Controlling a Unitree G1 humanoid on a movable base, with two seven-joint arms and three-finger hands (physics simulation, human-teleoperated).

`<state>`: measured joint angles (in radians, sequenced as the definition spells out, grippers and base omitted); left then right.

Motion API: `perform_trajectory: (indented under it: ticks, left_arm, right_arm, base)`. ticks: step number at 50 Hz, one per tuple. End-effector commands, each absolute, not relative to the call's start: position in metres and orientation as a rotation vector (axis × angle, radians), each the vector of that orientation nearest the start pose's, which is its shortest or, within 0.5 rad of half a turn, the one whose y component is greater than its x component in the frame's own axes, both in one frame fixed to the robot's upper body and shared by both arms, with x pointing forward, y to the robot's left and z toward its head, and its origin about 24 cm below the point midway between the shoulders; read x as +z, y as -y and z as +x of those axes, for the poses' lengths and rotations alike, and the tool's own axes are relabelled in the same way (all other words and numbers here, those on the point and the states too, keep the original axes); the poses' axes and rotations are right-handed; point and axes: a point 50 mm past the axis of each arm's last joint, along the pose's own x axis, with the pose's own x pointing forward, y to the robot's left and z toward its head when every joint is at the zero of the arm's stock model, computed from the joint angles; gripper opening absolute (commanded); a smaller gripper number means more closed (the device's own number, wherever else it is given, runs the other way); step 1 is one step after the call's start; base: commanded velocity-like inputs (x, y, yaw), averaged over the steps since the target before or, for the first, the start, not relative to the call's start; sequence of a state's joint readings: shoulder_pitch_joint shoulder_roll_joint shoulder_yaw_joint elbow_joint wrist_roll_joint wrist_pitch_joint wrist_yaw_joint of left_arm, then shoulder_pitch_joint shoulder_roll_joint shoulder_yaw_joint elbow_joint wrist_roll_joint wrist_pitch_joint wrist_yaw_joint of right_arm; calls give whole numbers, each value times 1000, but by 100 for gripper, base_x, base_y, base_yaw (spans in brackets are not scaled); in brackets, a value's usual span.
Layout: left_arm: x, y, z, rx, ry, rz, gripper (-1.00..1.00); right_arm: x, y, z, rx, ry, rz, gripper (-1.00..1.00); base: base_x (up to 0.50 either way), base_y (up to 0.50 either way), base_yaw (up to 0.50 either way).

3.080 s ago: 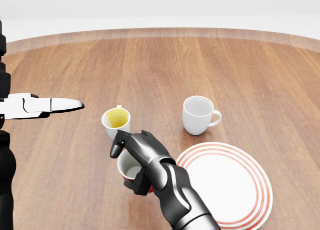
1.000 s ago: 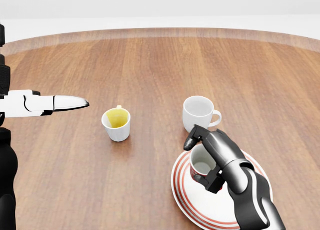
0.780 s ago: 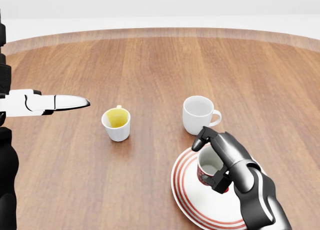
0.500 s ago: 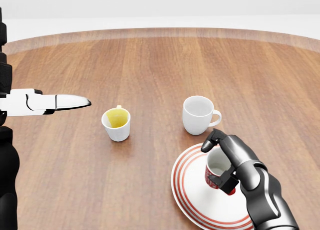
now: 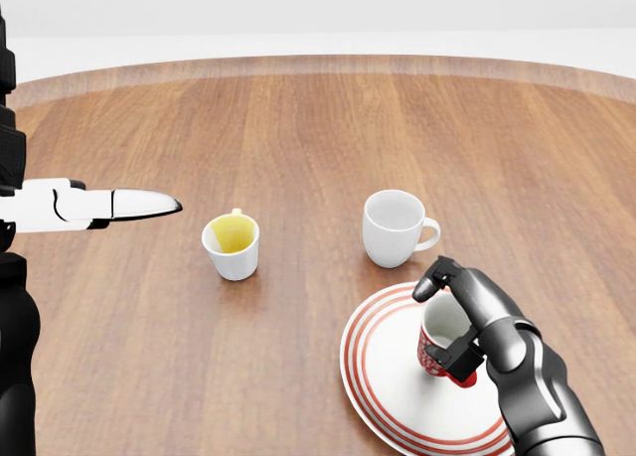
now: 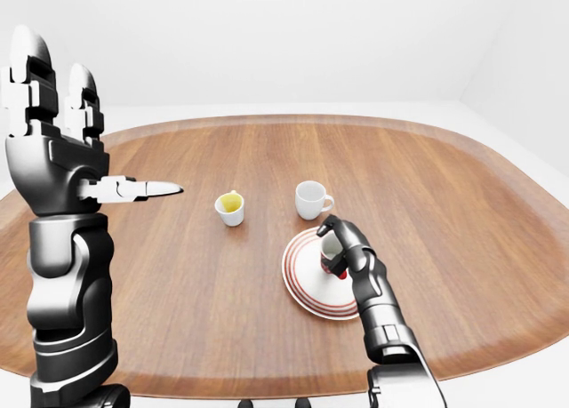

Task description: Pick up the red mug and put it on the plate

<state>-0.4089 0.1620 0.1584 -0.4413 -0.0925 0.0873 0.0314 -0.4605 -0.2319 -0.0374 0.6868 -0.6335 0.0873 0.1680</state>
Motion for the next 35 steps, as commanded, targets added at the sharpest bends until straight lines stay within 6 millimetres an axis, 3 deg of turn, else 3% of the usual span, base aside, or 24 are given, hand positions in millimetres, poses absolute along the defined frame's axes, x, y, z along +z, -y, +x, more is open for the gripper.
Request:
perform_trajectory:
  ticks: [1,23,26,27,35]
  left_arm:
    - [241,-174,263,39,767,44,100]
    - [243,-175,263,41,777,41,100]
    - [243,-175,262,41,779,40,100]
    - [243,-175,263,40,779,40,100]
    - [243,-174,263,40,776,41,100]
  right_arm:
    - [17,202,330,148,-373,-835,-100]
    - [21,201,330,157,-356,-847,-100]
    - [20,201,329,157,-359,-849,25]
    - [20,201,329,157,-361,-849,100]
    - [17,201,329,157,-371,-851,100]
  base:
    - [0,0,0]
    - [0,0,0]
    - [0,0,0]
    - [0,0,0]
    - [0,0,0]
